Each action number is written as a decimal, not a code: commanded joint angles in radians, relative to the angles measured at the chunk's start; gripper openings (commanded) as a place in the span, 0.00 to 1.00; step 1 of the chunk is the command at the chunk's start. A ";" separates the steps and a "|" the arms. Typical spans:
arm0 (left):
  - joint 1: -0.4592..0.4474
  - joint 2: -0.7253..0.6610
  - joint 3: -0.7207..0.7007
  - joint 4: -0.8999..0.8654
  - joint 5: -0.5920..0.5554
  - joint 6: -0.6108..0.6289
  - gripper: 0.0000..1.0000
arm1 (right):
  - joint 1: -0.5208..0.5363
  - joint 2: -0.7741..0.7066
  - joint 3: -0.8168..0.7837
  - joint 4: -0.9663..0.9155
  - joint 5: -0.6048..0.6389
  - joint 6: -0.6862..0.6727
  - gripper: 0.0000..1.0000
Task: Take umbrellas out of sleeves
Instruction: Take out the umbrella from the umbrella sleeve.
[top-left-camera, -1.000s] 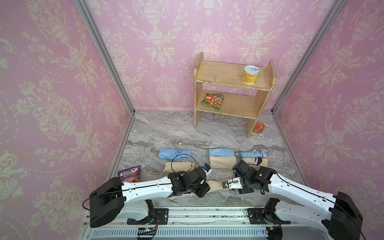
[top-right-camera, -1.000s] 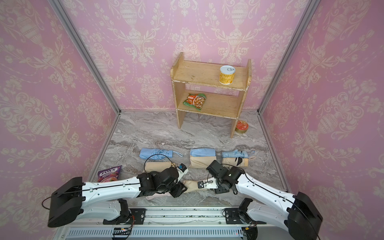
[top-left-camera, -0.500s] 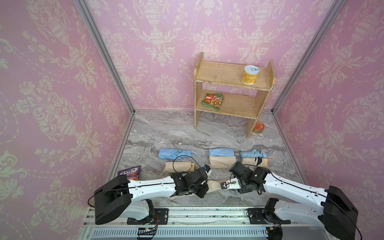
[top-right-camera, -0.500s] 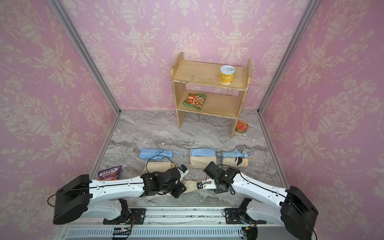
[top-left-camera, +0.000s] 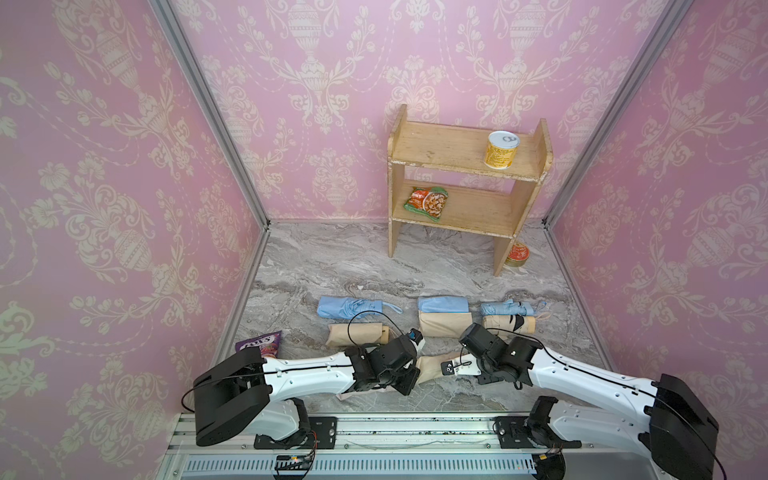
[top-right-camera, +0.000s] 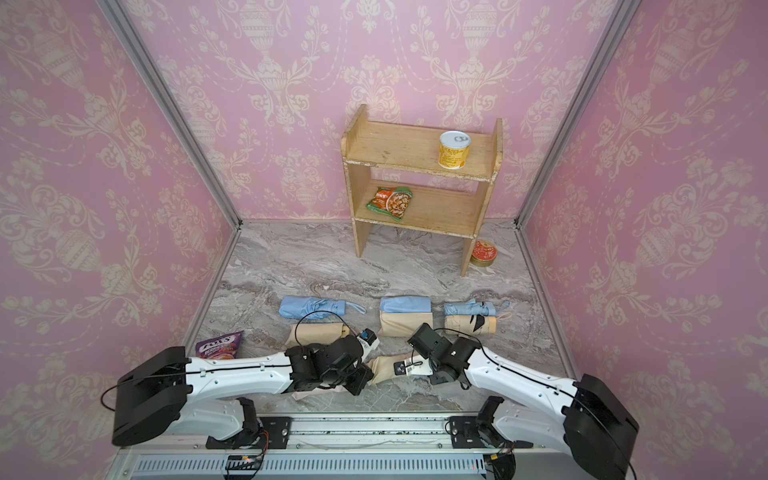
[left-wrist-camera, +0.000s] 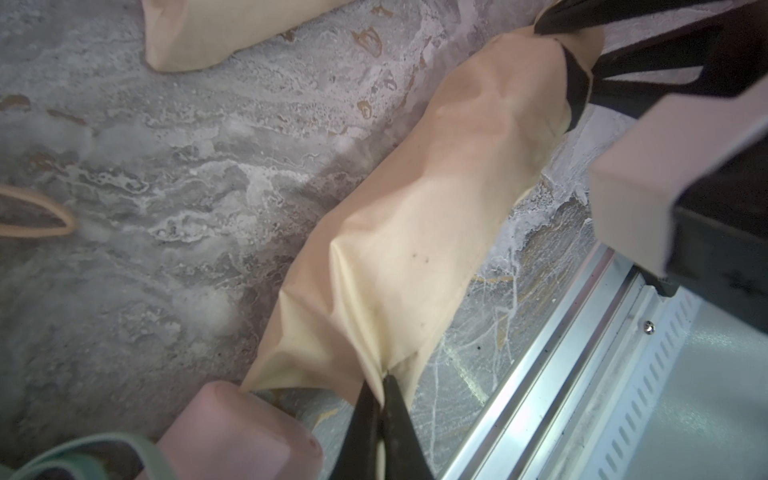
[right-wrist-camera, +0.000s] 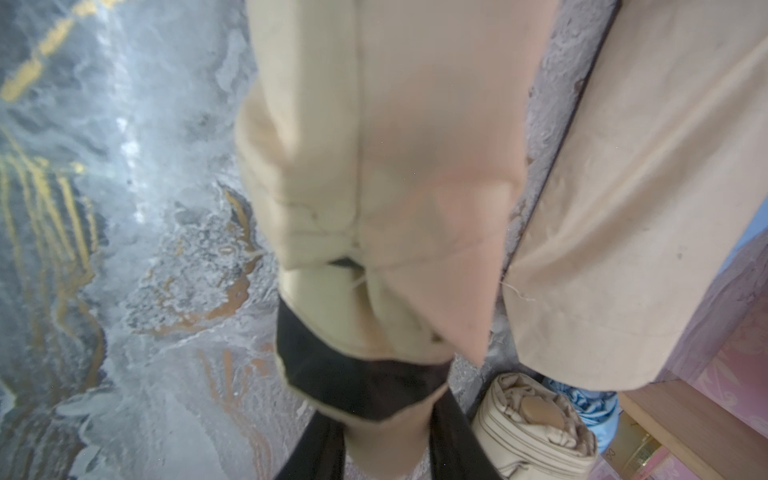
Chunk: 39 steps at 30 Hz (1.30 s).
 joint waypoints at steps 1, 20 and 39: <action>-0.007 0.000 0.016 0.020 0.006 0.004 0.05 | 0.005 0.022 -0.021 -0.060 -0.034 0.019 0.09; 0.024 0.053 0.147 0.006 -0.008 0.104 0.00 | -0.067 -0.183 -0.037 -0.251 -0.020 -0.053 0.00; 0.072 0.134 0.146 0.119 0.037 0.074 0.00 | -0.270 -0.223 -0.051 -0.189 -0.045 -0.193 0.00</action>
